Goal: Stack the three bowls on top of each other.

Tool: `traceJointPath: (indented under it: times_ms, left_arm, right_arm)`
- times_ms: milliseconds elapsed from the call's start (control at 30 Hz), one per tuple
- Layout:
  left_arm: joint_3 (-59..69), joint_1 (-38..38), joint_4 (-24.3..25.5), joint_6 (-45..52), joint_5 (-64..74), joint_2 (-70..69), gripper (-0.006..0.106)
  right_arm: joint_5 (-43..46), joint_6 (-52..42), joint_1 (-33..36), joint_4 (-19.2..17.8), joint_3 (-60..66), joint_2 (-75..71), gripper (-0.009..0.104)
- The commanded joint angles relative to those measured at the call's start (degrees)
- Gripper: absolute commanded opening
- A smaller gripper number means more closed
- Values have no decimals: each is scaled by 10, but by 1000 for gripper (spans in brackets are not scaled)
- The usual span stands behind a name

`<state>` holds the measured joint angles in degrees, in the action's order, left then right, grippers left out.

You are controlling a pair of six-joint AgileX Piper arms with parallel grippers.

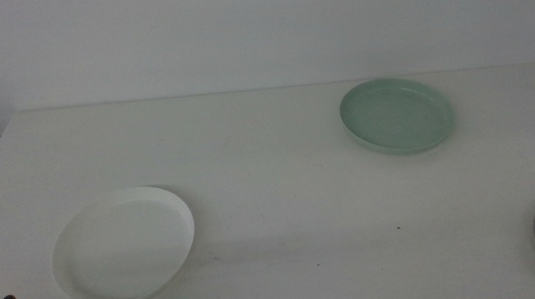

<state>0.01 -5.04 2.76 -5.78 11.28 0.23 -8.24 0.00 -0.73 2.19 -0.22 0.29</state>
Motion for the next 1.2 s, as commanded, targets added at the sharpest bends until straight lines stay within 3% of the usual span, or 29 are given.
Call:
traceJointPath:
  times_ms: [0,200,300,400,567,667,900,1067,1167]
  left_arm:
    - [0,-2,2,-1,-8,-2,94]
    - [0,-2,2,-1,-8,-2,94]
    - [0,-2,2,-1,-8,-2,94]
    - [0,-2,2,-1,-8,-2,94]
    - [0,-2,2,-2,-8,-2,94]
    - [0,-2,2,-2,-8,-2,94]
    - [0,-2,2,-2,-8,-2,94]
    - [0,-2,2,-1,-8,-2,94]
    - [0,-2,2,-1,-8,-2,94]
  right_arm:
    - [6,4,1,9,2,-3,93]
    - [-5,12,1,14,-39,21,93]
    - [-57,19,1,14,-108,101,93]
    - [-170,26,1,14,-214,195,93]
    - [-445,31,1,20,-412,339,93]
    - [-536,31,1,20,-488,396,93]
    - [-548,32,1,51,-527,429,93]
    - [-548,32,1,52,-527,429,93]
    - [-561,39,1,12,-527,430,93]
